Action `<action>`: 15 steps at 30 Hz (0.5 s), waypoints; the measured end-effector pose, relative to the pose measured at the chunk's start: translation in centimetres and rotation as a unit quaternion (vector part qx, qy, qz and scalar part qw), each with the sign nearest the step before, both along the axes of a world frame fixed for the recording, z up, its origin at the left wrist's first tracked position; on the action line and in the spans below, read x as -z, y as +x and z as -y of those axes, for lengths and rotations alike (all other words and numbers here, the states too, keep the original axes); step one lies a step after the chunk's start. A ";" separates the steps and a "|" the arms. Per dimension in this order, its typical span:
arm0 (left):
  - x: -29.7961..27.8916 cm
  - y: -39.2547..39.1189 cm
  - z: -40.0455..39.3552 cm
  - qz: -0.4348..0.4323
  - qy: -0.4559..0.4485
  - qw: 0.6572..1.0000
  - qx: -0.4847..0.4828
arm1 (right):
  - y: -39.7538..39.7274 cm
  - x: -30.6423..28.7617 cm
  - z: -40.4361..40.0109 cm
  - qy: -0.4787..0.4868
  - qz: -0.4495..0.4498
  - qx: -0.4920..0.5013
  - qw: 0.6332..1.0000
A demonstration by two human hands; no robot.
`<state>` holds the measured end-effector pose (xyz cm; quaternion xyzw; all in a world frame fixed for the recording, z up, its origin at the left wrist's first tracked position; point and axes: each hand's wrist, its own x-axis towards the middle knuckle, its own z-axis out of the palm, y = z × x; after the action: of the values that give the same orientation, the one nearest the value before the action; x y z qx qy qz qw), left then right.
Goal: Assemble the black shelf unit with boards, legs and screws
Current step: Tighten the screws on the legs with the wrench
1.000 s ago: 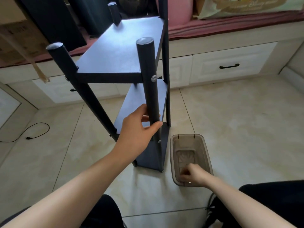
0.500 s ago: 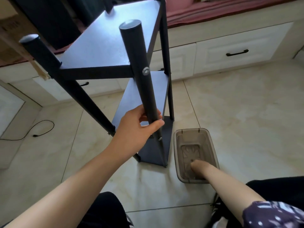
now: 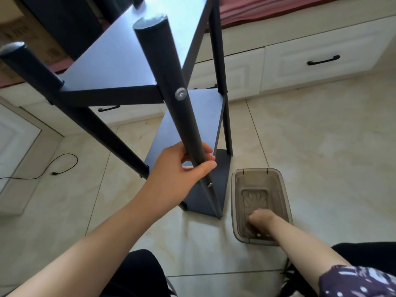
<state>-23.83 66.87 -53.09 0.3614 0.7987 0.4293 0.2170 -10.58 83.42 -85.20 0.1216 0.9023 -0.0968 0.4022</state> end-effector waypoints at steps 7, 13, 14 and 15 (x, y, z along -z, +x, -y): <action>0.3 0.0 0.2 -0.003 0.012 1.000 0.008 | 0.1 0.3 -0.2 -0.009 -0.056 0.067 0.996; 0.7 -0.6 0.3 -0.014 0.010 1.000 0.019 | -0.6 -0.9 -1.1 -0.040 -0.079 0.088 0.992; 0.8 -0.7 0.3 -0.016 -0.002 1.000 0.024 | -0.9 -1.4 -1.5 -0.051 -0.096 0.103 0.989; 1.0 -0.8 0.3 -0.018 -0.015 0.999 0.028 | -1.1 -2.0 -1.9 -0.059 -0.118 0.124 0.984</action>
<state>-24.67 66.53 -54.04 0.3883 0.7980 0.4048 0.2203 -11.72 85.27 -83.17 0.1960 0.9139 -0.2127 0.2847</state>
